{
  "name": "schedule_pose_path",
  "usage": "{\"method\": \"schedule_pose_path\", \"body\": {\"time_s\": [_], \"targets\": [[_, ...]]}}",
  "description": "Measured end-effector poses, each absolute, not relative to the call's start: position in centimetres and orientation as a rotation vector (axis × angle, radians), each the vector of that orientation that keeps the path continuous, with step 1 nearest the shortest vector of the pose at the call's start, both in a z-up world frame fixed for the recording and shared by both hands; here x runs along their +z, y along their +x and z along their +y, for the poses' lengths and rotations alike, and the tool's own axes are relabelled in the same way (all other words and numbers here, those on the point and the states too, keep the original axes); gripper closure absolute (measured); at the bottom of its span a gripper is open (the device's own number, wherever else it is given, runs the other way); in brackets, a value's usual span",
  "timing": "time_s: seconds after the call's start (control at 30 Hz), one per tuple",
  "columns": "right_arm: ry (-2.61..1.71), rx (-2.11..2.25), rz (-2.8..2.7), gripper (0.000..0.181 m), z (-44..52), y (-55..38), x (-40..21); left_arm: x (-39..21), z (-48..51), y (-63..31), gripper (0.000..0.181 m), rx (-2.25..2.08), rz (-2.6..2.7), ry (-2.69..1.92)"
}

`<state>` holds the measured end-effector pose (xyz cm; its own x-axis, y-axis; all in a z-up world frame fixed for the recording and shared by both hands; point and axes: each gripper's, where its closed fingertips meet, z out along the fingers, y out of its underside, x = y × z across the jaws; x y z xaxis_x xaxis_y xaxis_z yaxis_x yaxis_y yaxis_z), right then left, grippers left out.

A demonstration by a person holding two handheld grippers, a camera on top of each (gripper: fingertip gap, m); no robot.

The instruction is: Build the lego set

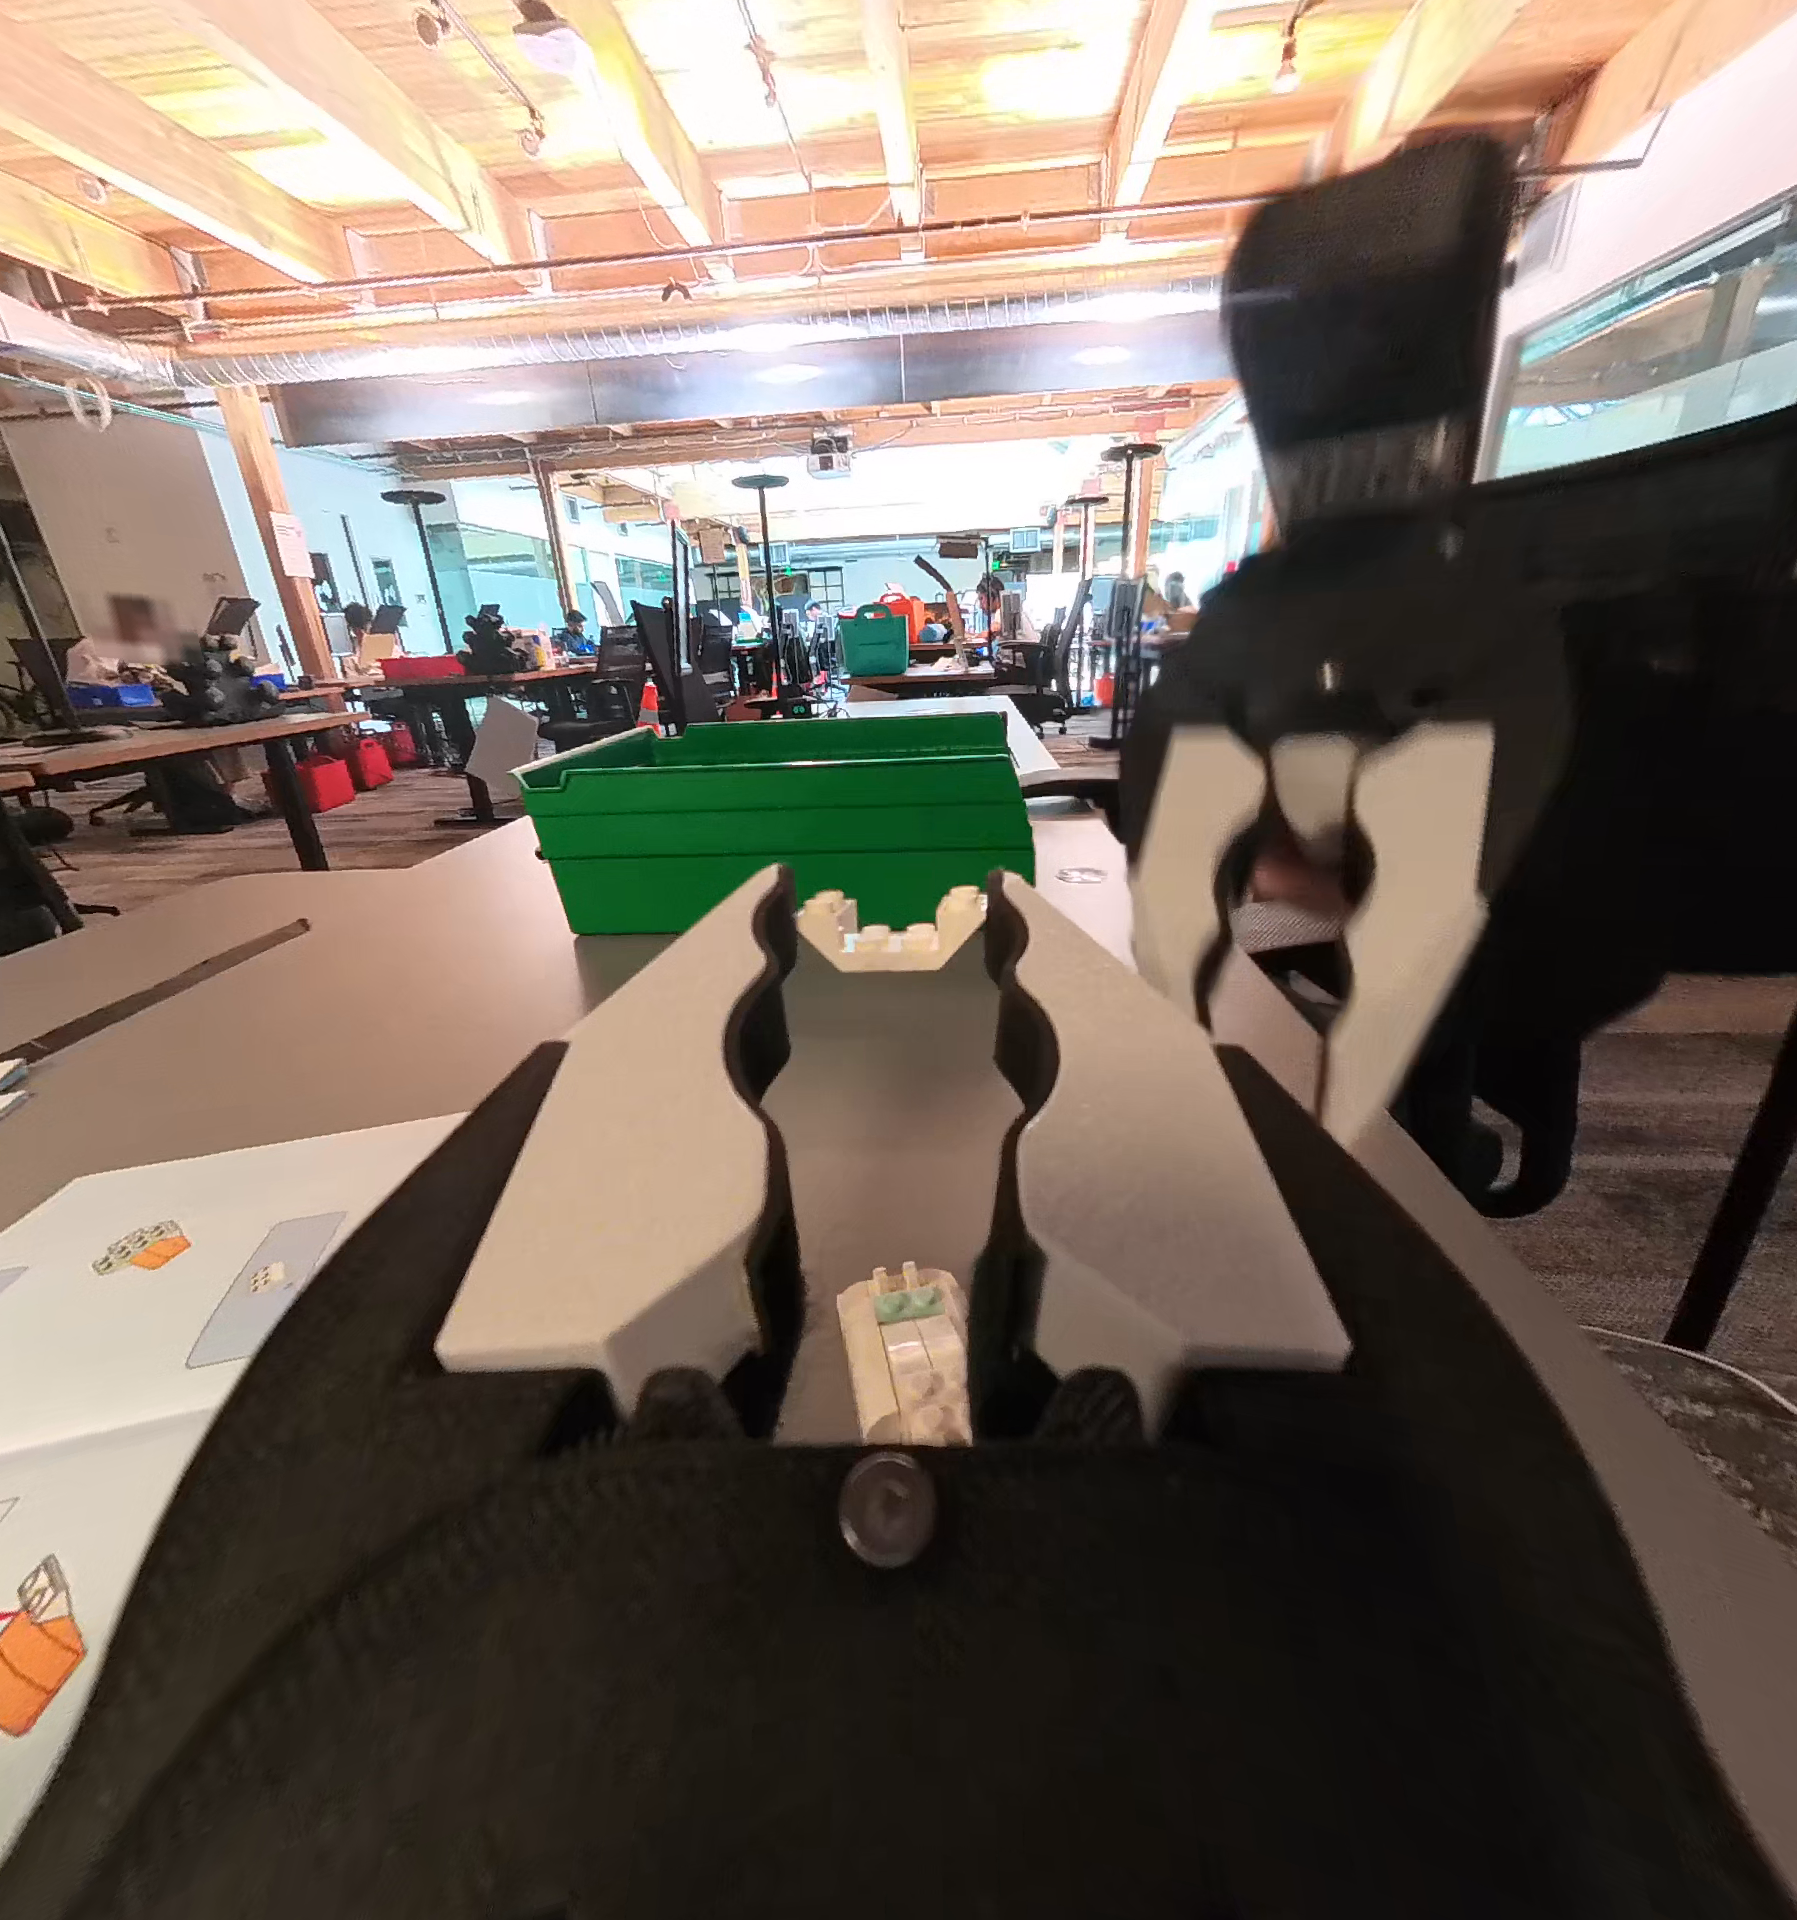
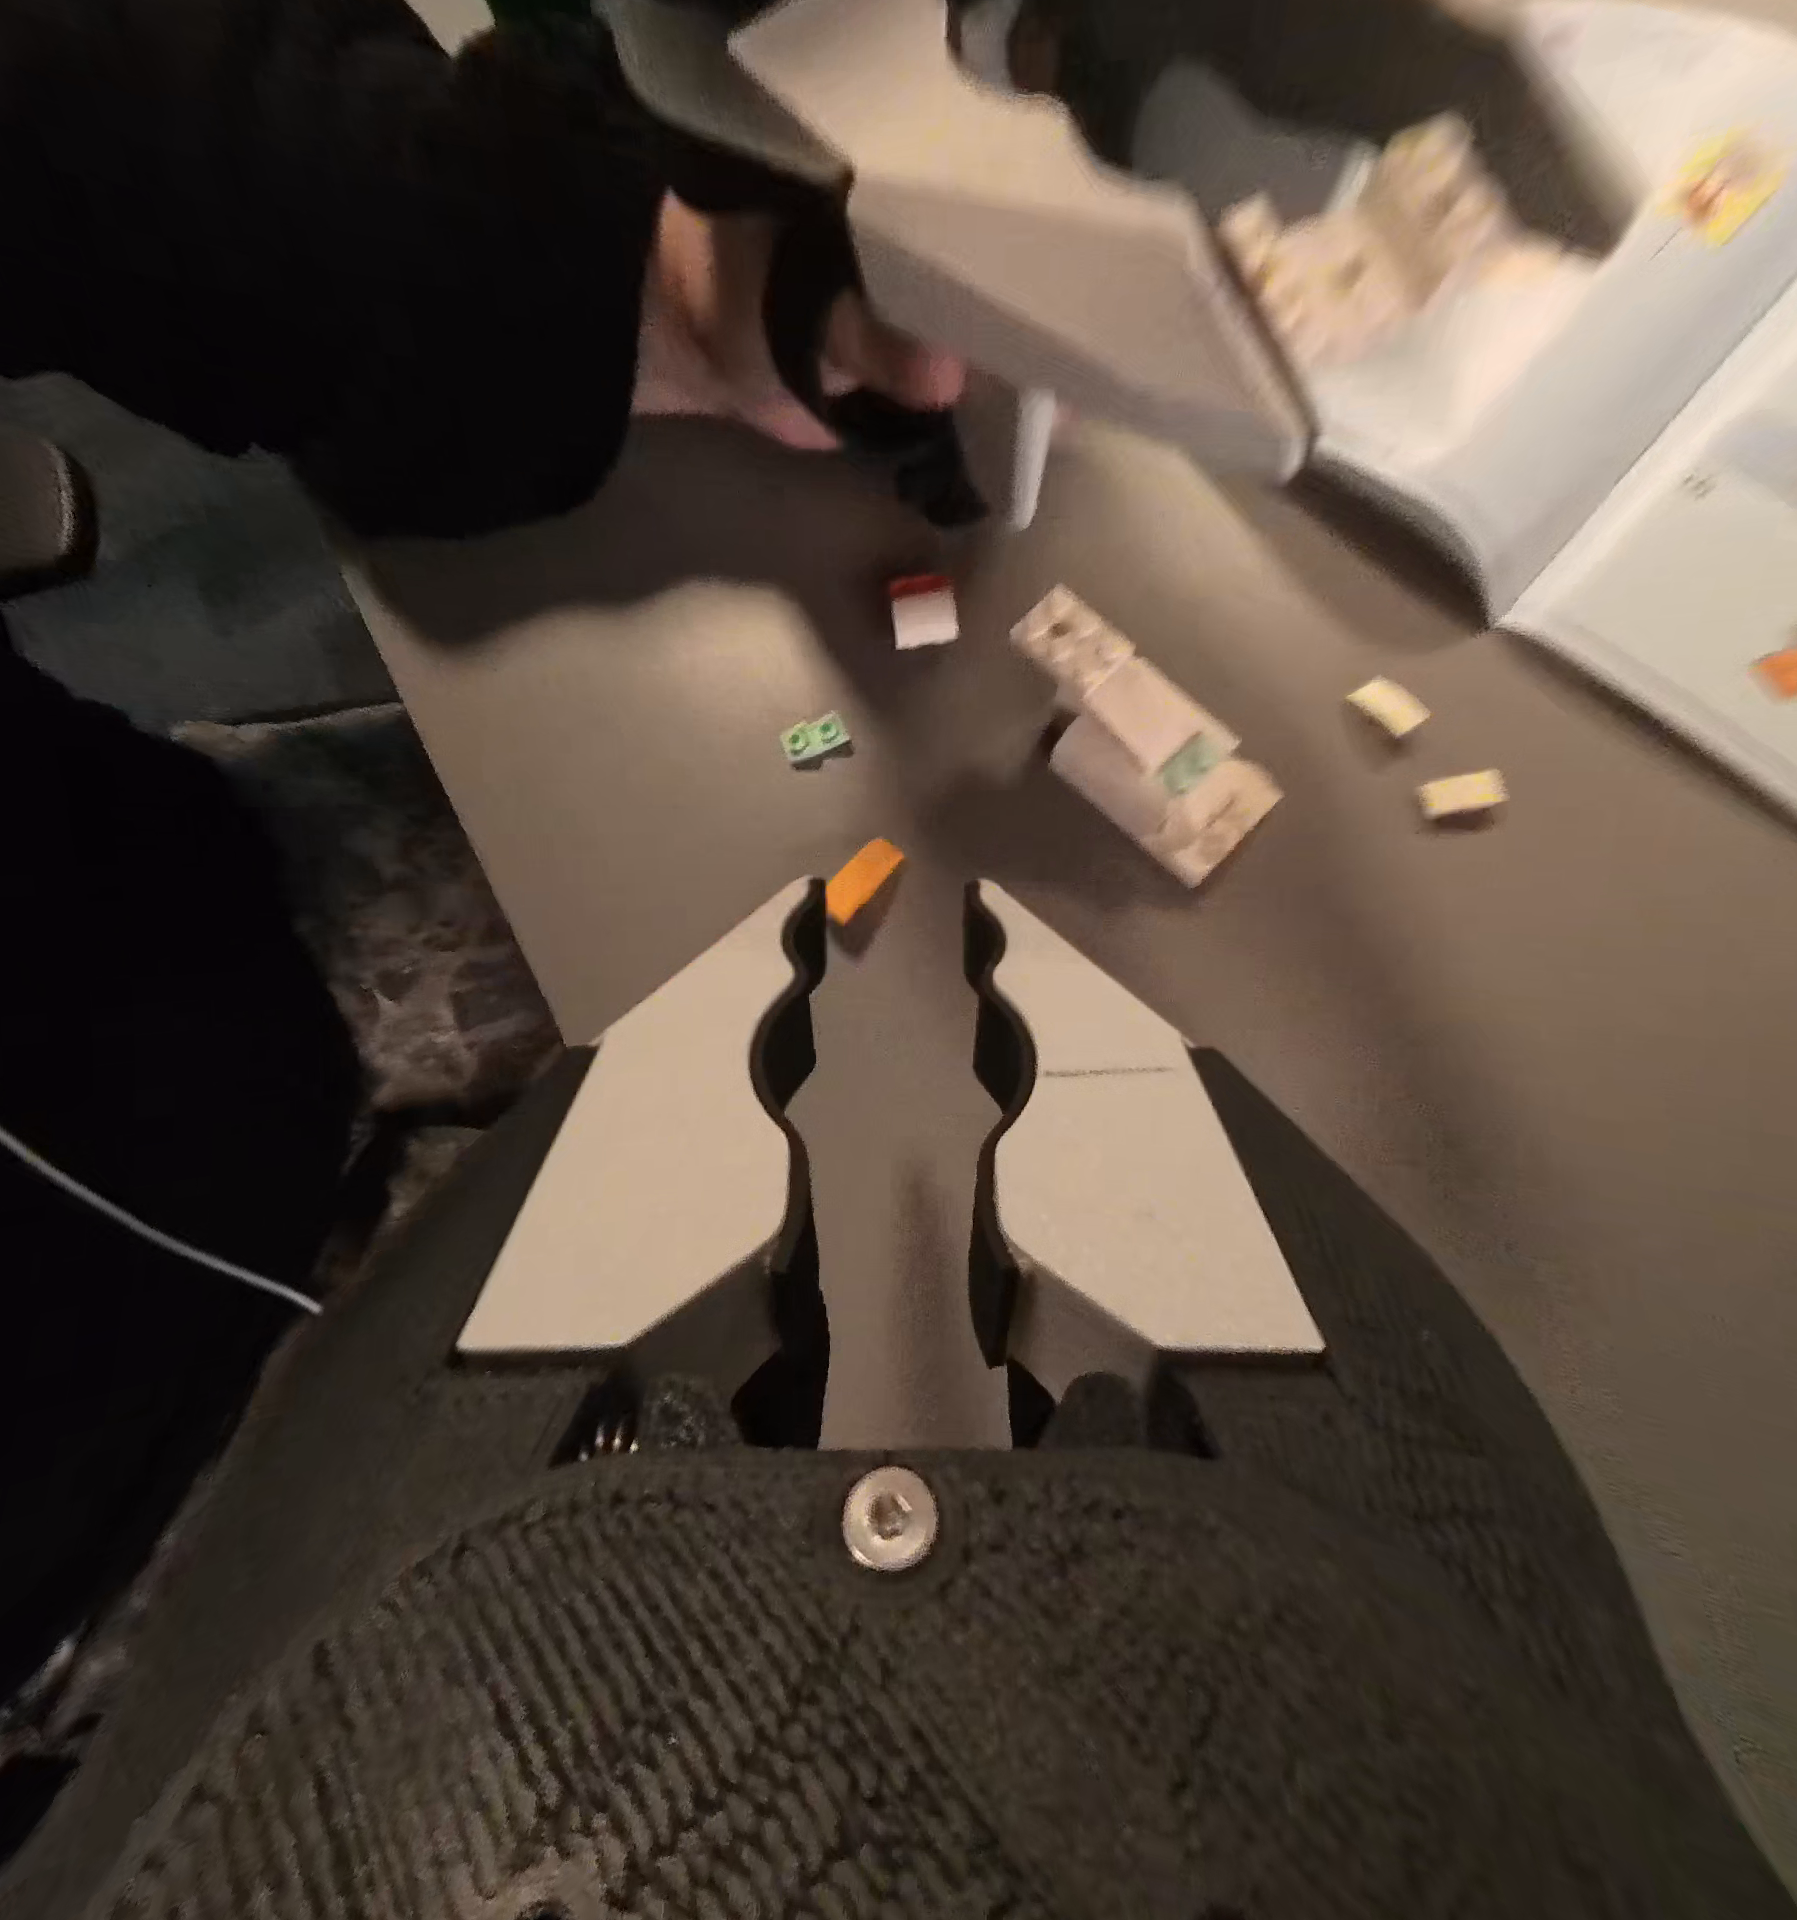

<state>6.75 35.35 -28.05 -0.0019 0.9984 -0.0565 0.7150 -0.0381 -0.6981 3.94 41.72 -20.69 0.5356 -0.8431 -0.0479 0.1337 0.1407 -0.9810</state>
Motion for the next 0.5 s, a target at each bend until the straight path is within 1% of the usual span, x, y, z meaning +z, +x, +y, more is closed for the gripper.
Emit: {"method": "schedule_pose_path", "body": {"time_s": [0.1, 0.27, 0.37, 0.5], "targets": [[-1.836, 0.842, -1.707, 0.156, 34.2, 6.5, -30.1, -20.9, 41.6, 4.2, 0.146, -0.795, 0.744, -1.234], [-1.89, 0.746, -1.733, 0.157, 33.3, 7.1, -32.4, -21.1, 41.4, 4.5, 0.146, -0.789, 0.768, -1.238], [-1.875, 0.793, -1.727, 0.157, 32.5, 6.2, -32.4, -21.2, 41.4, 4.5, 0.146, -0.793, 0.767, -1.239], [-1.753, 0.87, -1.733, 0.158, 31.8, 4.6, -31.7, -21.2, 41.4, 4.5, 0.146, -0.794, 0.765, -1.241]]}}
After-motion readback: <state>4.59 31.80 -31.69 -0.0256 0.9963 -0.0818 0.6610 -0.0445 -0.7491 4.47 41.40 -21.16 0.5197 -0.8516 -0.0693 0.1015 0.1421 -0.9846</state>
